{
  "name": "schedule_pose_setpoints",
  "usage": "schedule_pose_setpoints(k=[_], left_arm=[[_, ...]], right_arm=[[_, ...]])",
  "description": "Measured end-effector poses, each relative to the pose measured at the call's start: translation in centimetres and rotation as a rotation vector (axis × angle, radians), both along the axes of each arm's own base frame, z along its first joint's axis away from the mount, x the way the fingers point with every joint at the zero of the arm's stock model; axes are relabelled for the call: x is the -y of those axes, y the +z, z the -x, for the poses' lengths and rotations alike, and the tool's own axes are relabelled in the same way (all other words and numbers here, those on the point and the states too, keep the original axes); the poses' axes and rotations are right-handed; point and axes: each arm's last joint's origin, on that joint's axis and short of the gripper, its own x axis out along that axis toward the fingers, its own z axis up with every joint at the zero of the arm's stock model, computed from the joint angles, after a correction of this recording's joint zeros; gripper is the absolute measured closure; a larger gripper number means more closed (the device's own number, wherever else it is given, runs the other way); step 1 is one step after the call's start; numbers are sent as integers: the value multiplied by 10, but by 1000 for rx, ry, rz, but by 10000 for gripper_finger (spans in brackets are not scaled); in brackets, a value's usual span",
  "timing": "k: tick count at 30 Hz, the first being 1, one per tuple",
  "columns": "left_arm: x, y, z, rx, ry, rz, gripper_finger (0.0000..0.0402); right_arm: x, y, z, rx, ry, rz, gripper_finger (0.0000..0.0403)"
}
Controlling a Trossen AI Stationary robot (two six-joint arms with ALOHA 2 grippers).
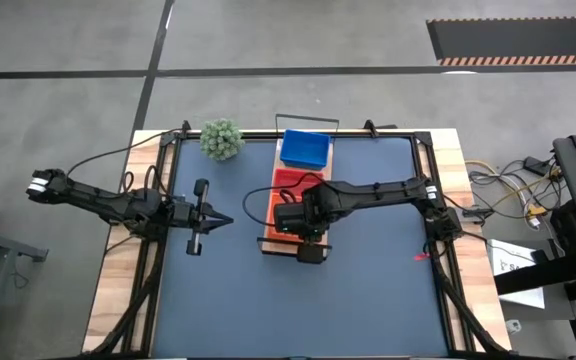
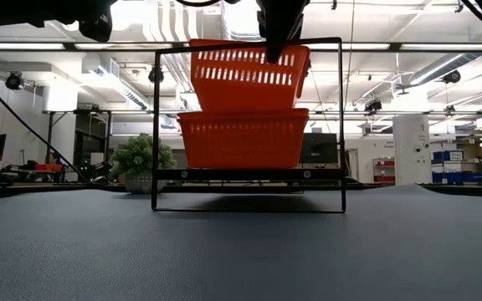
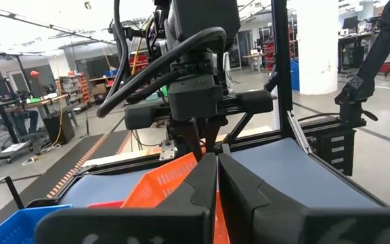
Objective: Stack baskets on shelf by color
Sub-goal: Stack the orange bin on top of the orange bin
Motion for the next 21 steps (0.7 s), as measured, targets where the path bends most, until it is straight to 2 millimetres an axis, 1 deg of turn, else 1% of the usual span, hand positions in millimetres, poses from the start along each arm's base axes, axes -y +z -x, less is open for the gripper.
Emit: schedule_pose_setpoints(k=[15,18,21], left_arm=[[0,0,0,0,0,0,402],[0,0,0,0,0,0,402],[0,0,0,0,0,0,402]], right_arm=[[0,1,-3,29,10,2,316],[0,1,-3,31,38,8,311],[0,1,-4,42,59,11,322]])
